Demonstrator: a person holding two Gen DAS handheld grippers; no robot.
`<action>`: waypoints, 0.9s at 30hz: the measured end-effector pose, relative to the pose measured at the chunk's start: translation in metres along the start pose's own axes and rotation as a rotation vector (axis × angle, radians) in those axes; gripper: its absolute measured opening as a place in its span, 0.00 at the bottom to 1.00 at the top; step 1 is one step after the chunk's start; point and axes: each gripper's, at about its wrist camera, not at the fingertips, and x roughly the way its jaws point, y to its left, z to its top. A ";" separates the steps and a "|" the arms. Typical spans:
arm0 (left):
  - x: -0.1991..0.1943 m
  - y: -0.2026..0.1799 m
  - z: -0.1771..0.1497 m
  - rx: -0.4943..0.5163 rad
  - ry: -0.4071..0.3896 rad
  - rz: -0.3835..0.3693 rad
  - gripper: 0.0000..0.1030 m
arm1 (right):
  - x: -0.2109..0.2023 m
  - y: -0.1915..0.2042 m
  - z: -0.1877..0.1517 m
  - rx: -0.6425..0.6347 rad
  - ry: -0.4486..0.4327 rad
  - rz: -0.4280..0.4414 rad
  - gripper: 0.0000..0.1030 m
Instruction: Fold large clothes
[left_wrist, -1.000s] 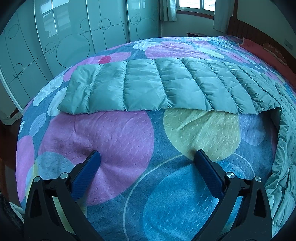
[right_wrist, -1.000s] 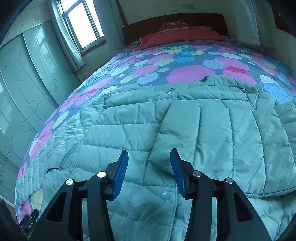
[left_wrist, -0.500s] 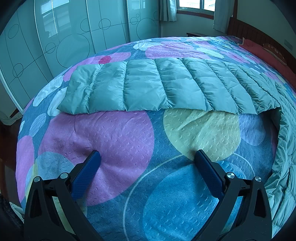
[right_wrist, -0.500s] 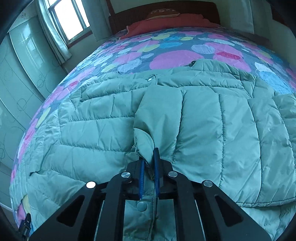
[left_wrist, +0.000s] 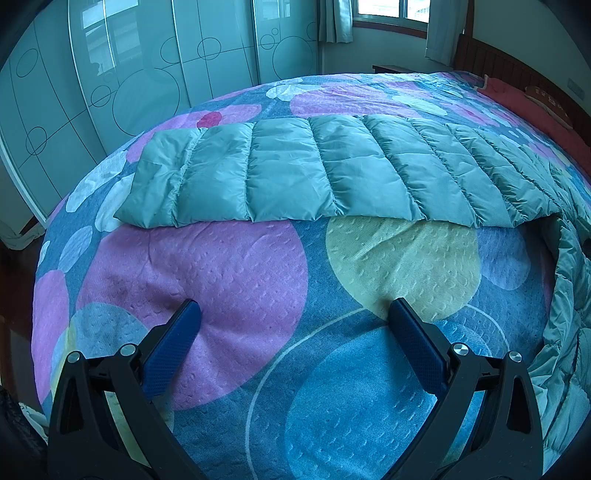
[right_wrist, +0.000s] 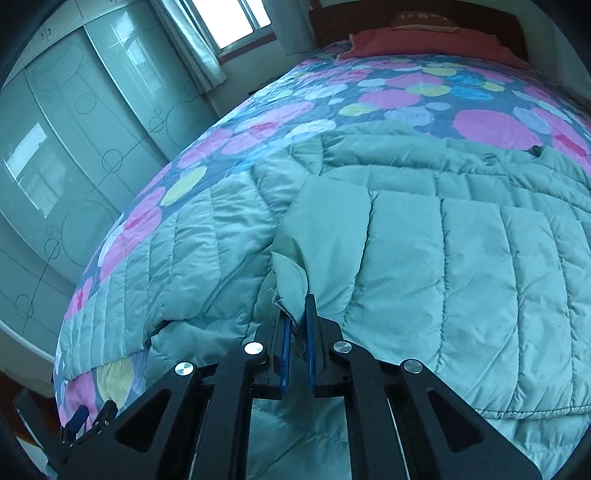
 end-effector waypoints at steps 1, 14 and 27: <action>0.000 0.000 0.000 0.000 0.000 0.000 0.98 | 0.004 0.000 -0.002 -0.003 0.016 0.002 0.08; 0.000 0.000 0.000 -0.001 0.000 0.000 0.98 | -0.070 -0.029 -0.031 0.049 -0.026 0.130 0.49; 0.000 -0.001 0.000 0.001 -0.001 0.003 0.98 | -0.178 -0.239 -0.059 0.330 -0.232 -0.289 0.24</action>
